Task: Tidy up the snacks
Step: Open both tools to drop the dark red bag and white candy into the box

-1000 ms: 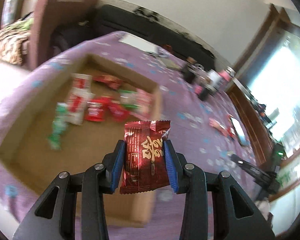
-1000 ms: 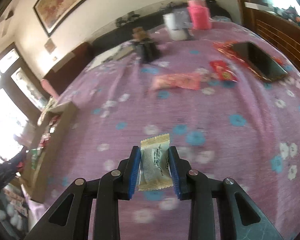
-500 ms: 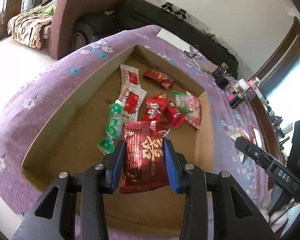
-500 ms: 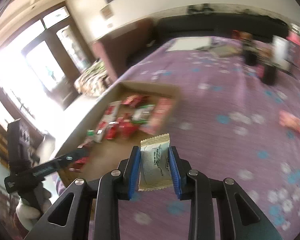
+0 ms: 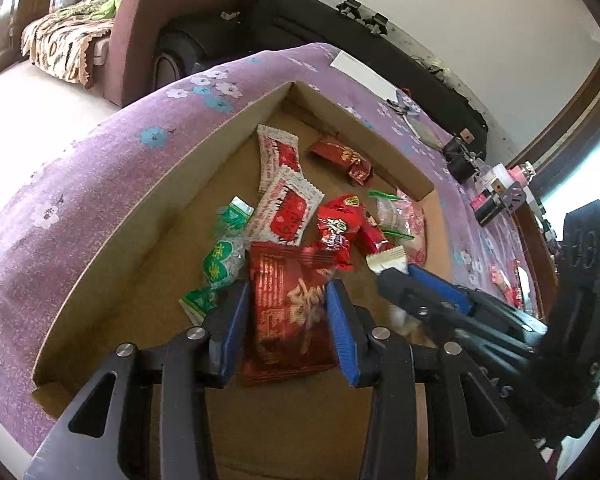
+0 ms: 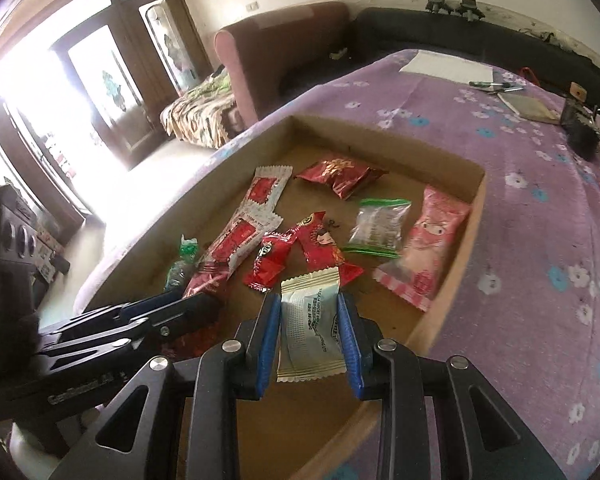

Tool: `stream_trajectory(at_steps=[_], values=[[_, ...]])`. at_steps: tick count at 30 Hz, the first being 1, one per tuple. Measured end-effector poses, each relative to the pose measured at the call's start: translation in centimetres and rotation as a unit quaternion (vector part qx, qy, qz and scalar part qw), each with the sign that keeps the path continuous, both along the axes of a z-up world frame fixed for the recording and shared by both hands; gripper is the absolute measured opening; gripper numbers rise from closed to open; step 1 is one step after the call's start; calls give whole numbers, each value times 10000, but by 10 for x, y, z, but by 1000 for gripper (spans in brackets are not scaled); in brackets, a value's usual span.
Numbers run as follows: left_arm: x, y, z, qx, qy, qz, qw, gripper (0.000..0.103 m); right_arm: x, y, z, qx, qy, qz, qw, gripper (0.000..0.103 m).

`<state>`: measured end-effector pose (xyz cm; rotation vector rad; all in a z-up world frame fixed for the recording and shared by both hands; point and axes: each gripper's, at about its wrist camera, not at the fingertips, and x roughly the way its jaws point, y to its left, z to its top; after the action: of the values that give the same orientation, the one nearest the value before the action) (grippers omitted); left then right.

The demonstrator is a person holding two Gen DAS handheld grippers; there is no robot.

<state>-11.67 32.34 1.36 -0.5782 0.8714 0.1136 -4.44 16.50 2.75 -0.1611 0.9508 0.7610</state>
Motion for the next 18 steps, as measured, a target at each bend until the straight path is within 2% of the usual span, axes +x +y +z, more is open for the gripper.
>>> stream_trajectory(at_steps=[5, 7, 8, 18], values=[[-4, -3, 5, -32, -70, -14, 10000, 39, 0, -2, 1, 96, 45, -14, 9999, 32], [-5, -5, 8, -69, -89, -13, 9999, 46, -1, -6, 5, 162, 34, -41, 9999, 35], [-7, -6, 10, -48, -109, -4, 9999, 46, -2, -9, 8, 207, 21, -52, 9998, 36], [-16, -29, 24, 403, -65, 2, 9992, 46, -14, -52, 24, 463, -160, -352, 9982, 39]])
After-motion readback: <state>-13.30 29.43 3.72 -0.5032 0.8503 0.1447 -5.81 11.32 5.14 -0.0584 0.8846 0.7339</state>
